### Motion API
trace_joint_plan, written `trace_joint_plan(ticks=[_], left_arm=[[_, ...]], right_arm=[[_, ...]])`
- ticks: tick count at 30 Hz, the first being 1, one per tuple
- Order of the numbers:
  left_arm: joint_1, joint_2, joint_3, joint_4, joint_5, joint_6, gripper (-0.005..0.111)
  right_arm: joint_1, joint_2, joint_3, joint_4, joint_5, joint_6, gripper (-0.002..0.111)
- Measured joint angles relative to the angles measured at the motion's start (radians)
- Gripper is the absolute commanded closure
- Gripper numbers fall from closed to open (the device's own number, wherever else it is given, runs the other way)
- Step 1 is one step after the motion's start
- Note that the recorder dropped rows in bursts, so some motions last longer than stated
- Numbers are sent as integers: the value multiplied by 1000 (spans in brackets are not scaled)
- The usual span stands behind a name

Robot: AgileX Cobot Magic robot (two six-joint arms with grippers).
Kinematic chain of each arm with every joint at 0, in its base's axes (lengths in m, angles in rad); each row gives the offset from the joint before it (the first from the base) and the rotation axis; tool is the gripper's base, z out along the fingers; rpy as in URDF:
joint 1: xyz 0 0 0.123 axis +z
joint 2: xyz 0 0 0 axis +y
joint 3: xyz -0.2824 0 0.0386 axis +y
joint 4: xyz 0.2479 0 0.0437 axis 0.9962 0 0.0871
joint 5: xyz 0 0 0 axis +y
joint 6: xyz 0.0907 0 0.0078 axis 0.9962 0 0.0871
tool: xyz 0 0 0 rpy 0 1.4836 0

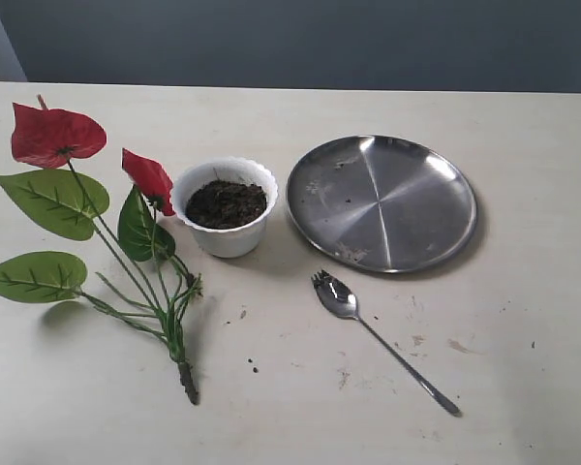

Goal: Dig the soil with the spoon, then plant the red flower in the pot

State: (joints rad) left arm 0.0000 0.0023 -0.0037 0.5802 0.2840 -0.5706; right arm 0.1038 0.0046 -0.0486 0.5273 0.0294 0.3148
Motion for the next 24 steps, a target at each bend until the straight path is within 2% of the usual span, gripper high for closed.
trace_joint_plan(ticks=[3, 5, 10, 13, 14, 20, 24], left_arm=[[0, 0, 0, 0, 0, 0, 106], [0, 0, 0, 0, 0, 0, 106], [0, 0, 0, 0, 0, 0, 106], [0, 0, 0, 0, 0, 0, 106], [0, 0, 0, 0, 0, 0, 106], [0, 0, 0, 0, 0, 0, 106], [0, 0, 0, 0, 0, 0, 106]], right_arm=[[8, 67, -167, -157, 131, -68, 109], [25, 161, -296, -184, 229, -154, 109], [71, 517, -658, -158, 530, -517, 109], [122, 747, -842, -156, 684, -616, 109], [176, 907, -930, -185, 772, -646, 109], [365, 1324, -1002, -301, 853, -663, 109], [448, 1532, -1005, -319, 847, -665, 109]])
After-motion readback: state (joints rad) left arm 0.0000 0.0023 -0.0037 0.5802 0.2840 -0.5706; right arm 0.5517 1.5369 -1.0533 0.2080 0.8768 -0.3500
